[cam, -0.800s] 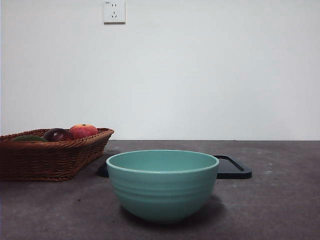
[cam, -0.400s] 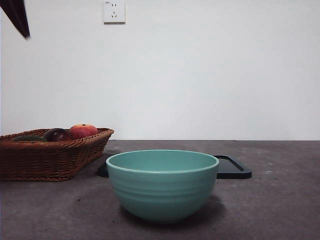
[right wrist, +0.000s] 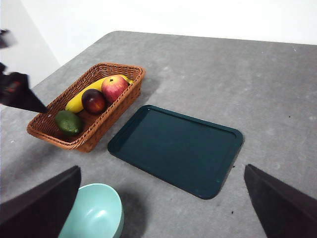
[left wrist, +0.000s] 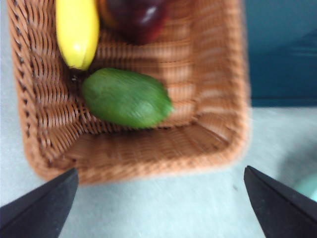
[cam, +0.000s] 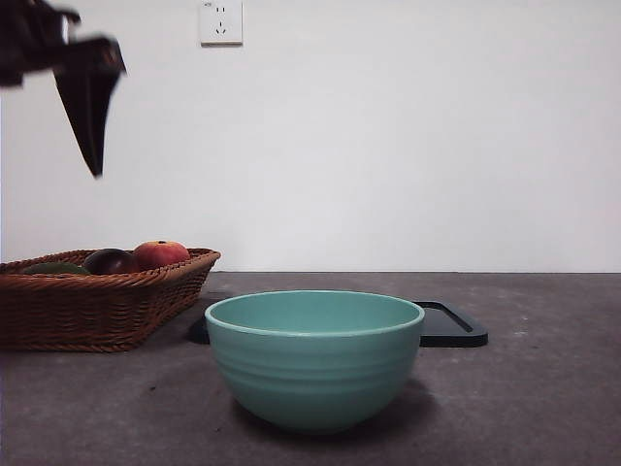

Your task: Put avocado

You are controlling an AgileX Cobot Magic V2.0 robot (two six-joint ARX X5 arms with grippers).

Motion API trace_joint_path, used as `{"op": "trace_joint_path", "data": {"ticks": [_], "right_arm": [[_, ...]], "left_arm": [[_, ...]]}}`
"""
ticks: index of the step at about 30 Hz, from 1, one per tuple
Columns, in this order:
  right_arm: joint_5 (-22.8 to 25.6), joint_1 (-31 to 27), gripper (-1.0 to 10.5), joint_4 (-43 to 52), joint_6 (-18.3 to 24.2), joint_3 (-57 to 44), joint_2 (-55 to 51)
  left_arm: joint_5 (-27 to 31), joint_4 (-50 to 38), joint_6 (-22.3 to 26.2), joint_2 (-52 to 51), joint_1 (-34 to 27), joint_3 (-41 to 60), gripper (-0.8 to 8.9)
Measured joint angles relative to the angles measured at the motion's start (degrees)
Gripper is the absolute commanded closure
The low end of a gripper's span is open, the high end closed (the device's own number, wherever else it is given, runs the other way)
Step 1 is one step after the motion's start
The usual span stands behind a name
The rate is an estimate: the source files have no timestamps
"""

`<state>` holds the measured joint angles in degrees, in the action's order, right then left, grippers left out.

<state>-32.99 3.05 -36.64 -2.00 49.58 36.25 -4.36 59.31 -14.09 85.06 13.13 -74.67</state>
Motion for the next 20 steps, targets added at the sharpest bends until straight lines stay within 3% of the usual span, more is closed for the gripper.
{"op": "trace_joint_path", "data": {"ticks": [11,20], "right_arm": [[-0.02,0.74,3.8,0.0,-1.29,0.0,0.0],[-0.02,1.46,3.8,-0.02,-1.44,0.0,0.0]], "left_arm": [[0.0,-5.18,-0.26,13.14,-3.37,-0.59,2.2],[-0.02,-9.81,-0.39,16.98,-4.02,-0.59,2.2]]}}
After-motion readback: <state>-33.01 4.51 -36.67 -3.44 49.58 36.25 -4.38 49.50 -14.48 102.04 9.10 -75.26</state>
